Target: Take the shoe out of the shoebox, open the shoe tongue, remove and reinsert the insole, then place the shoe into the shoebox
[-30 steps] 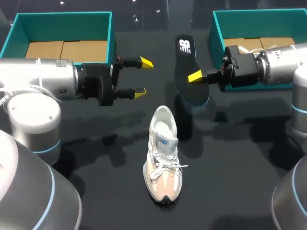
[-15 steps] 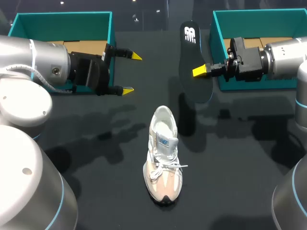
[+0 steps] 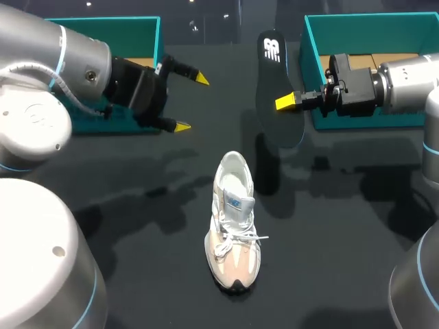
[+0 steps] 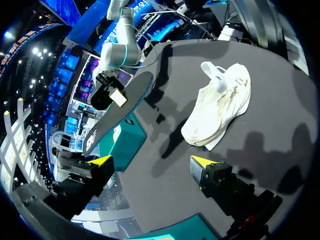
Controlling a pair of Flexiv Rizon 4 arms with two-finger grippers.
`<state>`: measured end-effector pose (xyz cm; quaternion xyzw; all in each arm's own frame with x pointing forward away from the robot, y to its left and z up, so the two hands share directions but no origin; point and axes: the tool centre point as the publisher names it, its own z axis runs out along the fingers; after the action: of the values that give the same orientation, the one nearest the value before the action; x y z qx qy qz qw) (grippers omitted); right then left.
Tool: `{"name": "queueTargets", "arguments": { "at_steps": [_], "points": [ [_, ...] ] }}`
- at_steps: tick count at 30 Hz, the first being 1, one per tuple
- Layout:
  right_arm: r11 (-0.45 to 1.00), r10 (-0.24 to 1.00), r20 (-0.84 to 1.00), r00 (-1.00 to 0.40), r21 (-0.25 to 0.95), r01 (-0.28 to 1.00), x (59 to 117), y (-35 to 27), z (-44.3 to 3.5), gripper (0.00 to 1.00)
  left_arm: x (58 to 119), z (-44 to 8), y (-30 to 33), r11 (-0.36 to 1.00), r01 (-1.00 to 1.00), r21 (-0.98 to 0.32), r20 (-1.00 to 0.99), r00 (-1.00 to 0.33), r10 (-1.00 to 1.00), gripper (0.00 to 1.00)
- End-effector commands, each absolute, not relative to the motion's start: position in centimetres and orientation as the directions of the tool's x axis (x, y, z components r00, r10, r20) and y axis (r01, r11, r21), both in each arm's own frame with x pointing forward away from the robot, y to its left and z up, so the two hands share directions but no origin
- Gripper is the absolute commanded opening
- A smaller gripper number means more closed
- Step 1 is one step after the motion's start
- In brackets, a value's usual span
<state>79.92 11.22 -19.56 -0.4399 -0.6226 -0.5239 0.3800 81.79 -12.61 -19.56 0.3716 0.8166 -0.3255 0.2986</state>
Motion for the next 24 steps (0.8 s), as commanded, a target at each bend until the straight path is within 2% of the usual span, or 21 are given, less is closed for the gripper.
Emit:
{"name": "queueTargets", "arguments": {
  "at_steps": [1,6,12,24],
  "points": [
    [0.044,0.123,0.927,-0.356,0.353,0.935,79.6,11.0,-19.5,0.0,81.6,-20.1,-12.5,0.6,0.714,-0.361,-0.662,-0.649,0.375,1.0],
    [-0.048,0.151,0.89,-0.431,0.442,0.896,79.3,10.4,-19.7,0.0,79.9,-21.6,-11.2,0.77,0.523,-0.364,-0.517,-0.802,0.3,1.0],
    [-0.071,0.149,0.846,-0.512,0.525,0.848,79.9,11.1,-20.2,0.0,79.0,-23.3,-10.0,0.876,0.34,-0.34,-0.399,-0.896,0.193,1.0],
    [-0.058,0.129,0.819,-0.56,0.57,0.82,80.4,13.2,-21.7,0.0,78.2,-29.1,-10.5,0.941,0.151,-0.304,-0.199,-0.976,0.093,1.0]
  ]
}}
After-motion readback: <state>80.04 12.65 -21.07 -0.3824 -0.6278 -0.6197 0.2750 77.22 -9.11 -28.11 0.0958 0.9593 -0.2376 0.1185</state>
